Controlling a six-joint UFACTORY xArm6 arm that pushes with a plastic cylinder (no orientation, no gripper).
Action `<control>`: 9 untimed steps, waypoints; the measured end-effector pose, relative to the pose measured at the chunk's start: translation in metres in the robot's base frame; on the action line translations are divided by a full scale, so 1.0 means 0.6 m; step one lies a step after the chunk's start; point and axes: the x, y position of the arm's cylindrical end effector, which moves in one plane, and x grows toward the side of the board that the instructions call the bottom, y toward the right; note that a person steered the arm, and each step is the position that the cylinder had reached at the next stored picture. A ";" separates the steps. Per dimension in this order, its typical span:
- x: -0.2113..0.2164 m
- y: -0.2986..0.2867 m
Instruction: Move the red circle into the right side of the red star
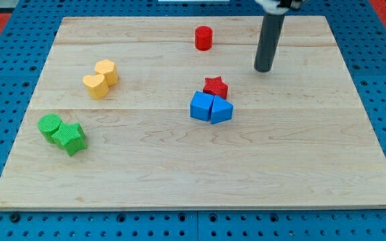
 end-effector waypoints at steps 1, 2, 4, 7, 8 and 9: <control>-0.042 -0.037; -0.127 -0.066; -0.180 -0.222; -0.029 -0.127; -0.022 -0.123; -0.001 -0.139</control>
